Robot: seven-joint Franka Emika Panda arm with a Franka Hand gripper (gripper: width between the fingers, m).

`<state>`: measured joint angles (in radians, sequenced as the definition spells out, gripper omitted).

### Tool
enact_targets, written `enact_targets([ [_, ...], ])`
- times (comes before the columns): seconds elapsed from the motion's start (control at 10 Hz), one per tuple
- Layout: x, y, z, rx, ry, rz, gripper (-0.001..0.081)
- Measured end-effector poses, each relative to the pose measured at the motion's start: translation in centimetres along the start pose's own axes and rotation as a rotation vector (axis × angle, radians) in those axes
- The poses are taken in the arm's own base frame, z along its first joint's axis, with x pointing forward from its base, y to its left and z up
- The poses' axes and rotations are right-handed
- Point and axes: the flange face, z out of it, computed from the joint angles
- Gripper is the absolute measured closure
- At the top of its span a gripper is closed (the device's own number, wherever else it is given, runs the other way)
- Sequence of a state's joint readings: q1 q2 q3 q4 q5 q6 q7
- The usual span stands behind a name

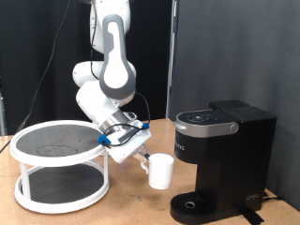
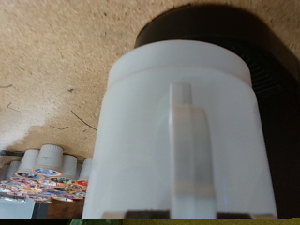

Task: Make a cup of coffee with the keurig machine

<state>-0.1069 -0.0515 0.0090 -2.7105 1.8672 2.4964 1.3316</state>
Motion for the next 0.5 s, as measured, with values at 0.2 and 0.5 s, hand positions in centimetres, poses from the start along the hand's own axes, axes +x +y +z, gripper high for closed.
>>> enact_targets([
  [0.2,-0.3,0.8,1.7,-0.002,-0.025,0.006,0.0803],
  [0.5,-1.2,1.6,3.9,0.004,-0.039,0.021,0.0803],
])
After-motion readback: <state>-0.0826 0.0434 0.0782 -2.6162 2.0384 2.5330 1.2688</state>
